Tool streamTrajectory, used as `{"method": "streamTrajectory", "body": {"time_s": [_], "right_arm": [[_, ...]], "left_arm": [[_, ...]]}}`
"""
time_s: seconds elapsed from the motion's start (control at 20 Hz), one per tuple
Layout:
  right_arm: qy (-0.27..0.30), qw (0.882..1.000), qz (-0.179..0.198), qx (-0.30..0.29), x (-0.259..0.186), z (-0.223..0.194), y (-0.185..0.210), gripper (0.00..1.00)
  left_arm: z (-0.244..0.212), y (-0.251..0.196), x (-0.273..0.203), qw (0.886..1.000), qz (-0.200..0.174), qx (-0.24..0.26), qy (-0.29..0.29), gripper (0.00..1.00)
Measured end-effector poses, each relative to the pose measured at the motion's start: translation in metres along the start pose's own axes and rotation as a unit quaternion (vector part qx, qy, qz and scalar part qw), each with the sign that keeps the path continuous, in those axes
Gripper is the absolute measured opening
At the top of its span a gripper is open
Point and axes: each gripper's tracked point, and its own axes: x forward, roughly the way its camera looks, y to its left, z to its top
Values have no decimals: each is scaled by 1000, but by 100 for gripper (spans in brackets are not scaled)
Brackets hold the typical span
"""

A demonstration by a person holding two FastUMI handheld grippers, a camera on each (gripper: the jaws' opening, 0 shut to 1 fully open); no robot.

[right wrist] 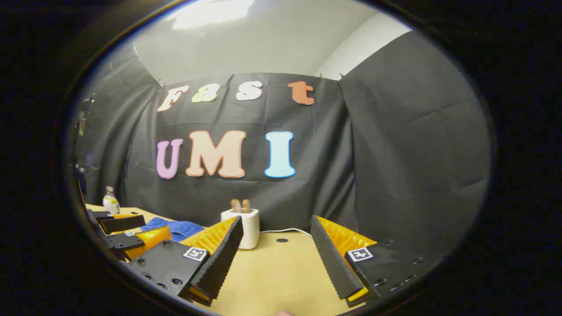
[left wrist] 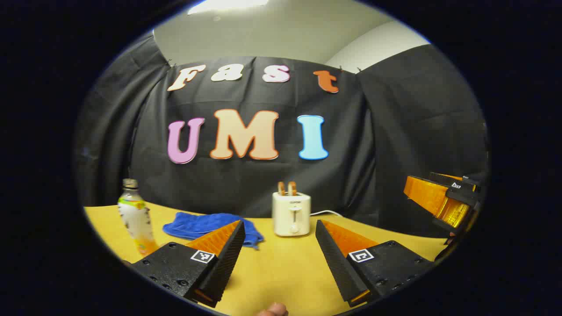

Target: Open the teacup lid with one hand, grasp the water bottle and pour water into the teacup with the other hand; after pouring, place the water bottle on the coaster and then close the teacup lid.

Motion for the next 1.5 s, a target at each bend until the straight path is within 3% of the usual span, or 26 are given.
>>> {"method": "streamTrajectory", "body": {"time_s": [0.15, 0.2, 0.3, 0.35, 0.45, 0.55, 0.6, 0.65, 0.75, 0.95, 1.2, 1.25, 1.3, 1.5], "right_arm": [[14, 1000, 17, 14, -19, -30, 74, 100], [31, 999, 29, 20, -22, -43, 100, 94], [56, 997, 58, 21, -22, -65, 146, 97], [68, 995, 65, 12, -21, -75, 160, 100], [93, 992, 85, 9, -21, -91, 192, 94], [114, 988, 102, 25, -19, -104, 216, 100], [128, 986, 101, 23, -15, -111, 220, 100], [148, 984, 101, 21, -10, -122, 223, 100], [142, 985, 96, 21, -5, -120, 225, 100], [141, 984, 110, 24, -5, -120, 233, 94], [142, 982, 119, 25, -4, -120, 235, 94], [144, 982, 119, 25, -4, -121, 235, 100], [142, 982, 122, 25, -5, -120, 236, 94], [142, 983, 114, 24, -4, -120, 233, 96]], "left_arm": [[-2, 81, -35, 1000, 31, 0, 0, 94], [-3, 112, -43, 999, 48, 6, 7, 94], [-9, 165, -56, 996, 82, 24, 17, 94], [-9, 190, -60, 994, 99, 33, 19, 91], [-18, 229, -66, 991, 126, 45, 29, 94], [-30, 252, -64, 988, 138, 49, 45, 91], [-34, 258, -62, 988, 139, 48, 56, 94], [-43, 264, -60, 986, 140, 46, 77, 90], [-41, 267, -56, 988, 134, 47, 67, 95], [-42, 275, -46, 987, 140, 49, 67, 93], [-44, 284, -41, 984, 157, 50, 67, 94], [-44, 285, -41, 984, 160, 47, 67, 94], [-44, 284, -41, 984, 161, 48, 67, 93], [-46, 284, -41, 984, 159, 47, 68, 94]]}}
